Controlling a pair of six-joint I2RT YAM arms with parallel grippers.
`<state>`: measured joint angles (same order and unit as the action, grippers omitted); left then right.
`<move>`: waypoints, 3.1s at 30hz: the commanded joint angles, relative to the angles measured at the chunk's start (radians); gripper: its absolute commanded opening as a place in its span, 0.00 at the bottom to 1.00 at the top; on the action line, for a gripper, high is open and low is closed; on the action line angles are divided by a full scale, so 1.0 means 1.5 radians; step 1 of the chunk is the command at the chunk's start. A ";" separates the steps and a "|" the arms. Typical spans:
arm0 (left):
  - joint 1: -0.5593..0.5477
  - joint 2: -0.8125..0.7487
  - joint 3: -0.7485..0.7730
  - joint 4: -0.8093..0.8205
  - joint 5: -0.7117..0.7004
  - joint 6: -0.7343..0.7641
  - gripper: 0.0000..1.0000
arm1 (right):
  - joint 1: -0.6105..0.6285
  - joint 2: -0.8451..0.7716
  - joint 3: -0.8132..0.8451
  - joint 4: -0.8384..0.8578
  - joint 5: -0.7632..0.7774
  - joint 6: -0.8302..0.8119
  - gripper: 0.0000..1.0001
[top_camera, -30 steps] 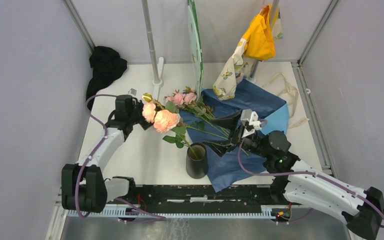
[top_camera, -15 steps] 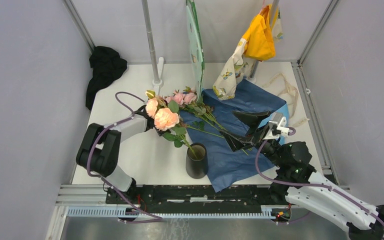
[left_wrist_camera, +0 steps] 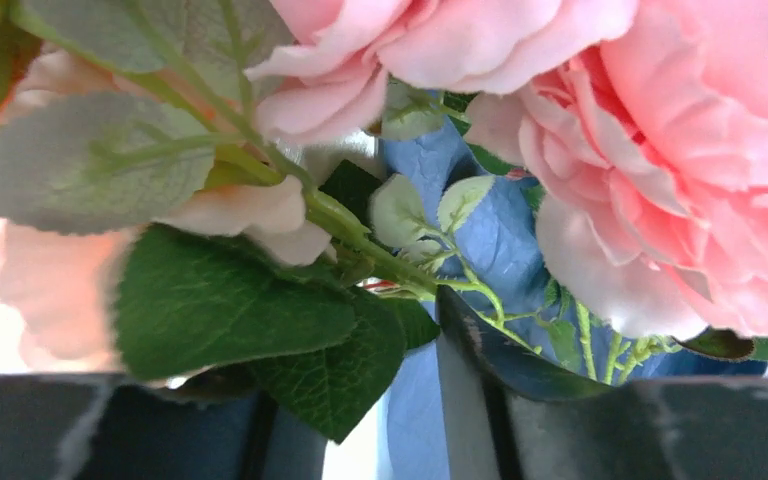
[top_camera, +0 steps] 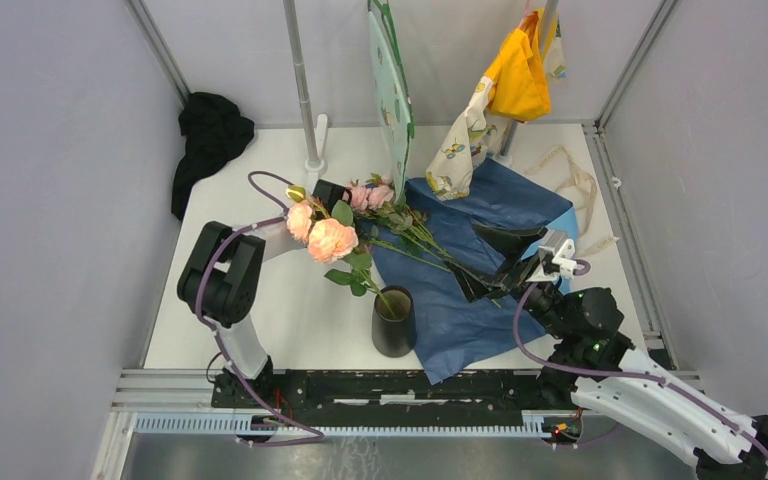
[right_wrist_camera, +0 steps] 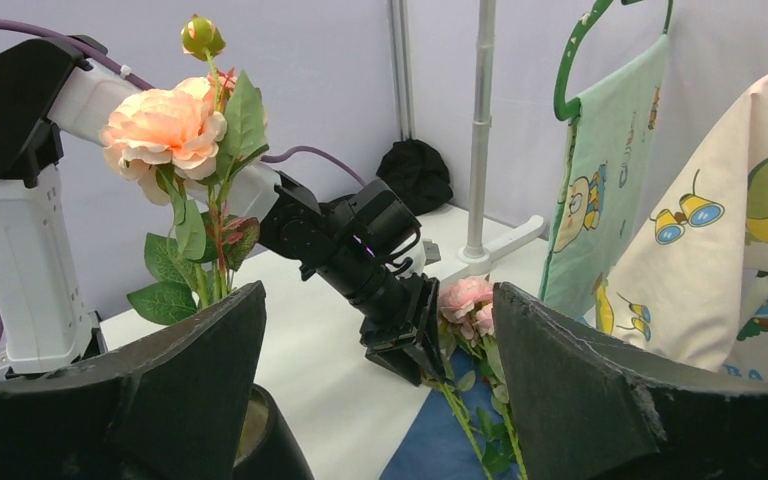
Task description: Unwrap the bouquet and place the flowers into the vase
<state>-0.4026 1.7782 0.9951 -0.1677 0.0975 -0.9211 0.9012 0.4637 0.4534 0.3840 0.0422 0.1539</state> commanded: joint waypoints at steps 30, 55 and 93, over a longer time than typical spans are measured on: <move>0.044 -0.231 0.092 -0.191 -0.337 0.042 0.02 | -0.001 0.016 -0.032 0.041 0.020 0.004 0.87; 0.090 -0.128 -0.023 0.010 -0.110 0.033 0.49 | -0.001 0.044 -0.048 0.039 0.033 0.006 0.87; 0.110 -0.017 0.031 -0.079 -0.196 -0.047 0.16 | -0.002 -0.029 -0.069 -0.027 0.125 -0.009 0.98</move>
<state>-0.2432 1.7184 1.0023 -0.3347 -0.1844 -0.9810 0.9012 0.4316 0.3553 0.3447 0.1867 0.1513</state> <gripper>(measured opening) 0.286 0.979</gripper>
